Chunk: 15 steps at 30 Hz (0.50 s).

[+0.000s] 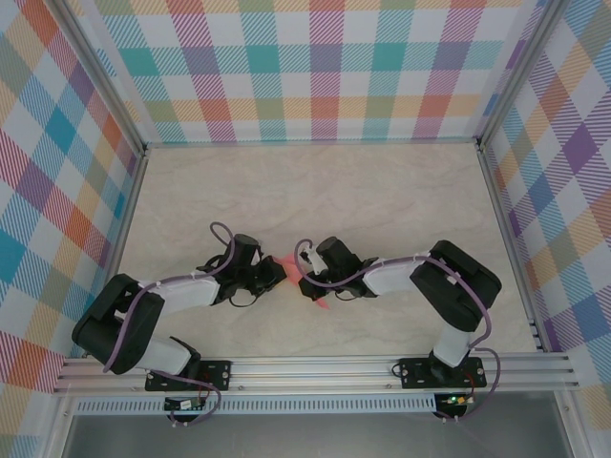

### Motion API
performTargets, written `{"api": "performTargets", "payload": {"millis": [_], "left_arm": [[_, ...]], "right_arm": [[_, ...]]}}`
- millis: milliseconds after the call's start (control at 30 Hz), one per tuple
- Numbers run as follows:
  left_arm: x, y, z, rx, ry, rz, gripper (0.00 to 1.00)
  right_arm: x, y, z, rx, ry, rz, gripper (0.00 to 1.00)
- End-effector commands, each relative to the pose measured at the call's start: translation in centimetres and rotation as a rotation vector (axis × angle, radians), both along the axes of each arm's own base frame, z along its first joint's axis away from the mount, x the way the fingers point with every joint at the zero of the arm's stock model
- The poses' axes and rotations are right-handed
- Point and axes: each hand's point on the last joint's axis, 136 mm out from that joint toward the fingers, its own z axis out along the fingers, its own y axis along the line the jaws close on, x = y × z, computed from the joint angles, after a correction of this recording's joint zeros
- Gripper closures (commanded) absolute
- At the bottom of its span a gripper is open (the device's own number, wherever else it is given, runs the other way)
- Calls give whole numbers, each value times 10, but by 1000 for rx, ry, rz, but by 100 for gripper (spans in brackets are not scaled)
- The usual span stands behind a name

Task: Fold a paper plane with a square sheet of paper (pick it up from the middle)
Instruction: Fold the wing for the fifth time at the center of the table.

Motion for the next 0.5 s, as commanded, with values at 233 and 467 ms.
{"api": "performTargets", "payload": {"millis": [233, 467], "left_arm": [[5, -7, 14, -60, -70, -32, 90], [14, -16, 18, -97, -94, -42, 91]], "right_arm": [[2, 14, 24, 82, 57, 42, 84], [2, 9, 29, 48, -2, 81, 72]]}}
